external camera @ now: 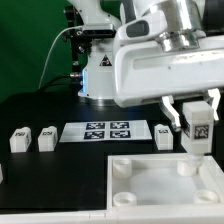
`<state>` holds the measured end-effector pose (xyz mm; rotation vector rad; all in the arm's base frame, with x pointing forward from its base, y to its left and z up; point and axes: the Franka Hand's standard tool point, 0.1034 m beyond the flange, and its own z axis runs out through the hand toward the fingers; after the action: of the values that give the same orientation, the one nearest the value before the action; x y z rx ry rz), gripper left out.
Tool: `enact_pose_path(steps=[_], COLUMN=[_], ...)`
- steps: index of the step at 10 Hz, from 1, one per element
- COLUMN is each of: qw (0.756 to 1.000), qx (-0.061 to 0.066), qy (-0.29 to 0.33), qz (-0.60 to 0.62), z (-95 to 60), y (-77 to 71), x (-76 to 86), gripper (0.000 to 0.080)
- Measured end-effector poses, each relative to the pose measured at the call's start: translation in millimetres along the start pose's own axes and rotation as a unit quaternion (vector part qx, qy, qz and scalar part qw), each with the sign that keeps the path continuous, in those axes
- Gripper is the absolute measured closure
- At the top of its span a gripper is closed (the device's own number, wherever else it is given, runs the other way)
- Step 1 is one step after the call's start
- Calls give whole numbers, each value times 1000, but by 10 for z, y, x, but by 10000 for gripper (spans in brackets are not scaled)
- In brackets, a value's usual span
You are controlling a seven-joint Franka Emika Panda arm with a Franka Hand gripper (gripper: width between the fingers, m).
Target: Assemble one leg
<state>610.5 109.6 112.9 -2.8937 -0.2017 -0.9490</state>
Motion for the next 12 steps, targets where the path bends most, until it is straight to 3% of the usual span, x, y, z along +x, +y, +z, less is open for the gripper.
enact_pose_path(steps=[5,9,12], qw=[1000,1000,1000], qx=[1,1,2], qy=[-3,-10,-9], qz=[7,8,8], z=[212,297,317], y=[-8,-4,-20], x=[30,-75,-65], gripper=[509,509,509])
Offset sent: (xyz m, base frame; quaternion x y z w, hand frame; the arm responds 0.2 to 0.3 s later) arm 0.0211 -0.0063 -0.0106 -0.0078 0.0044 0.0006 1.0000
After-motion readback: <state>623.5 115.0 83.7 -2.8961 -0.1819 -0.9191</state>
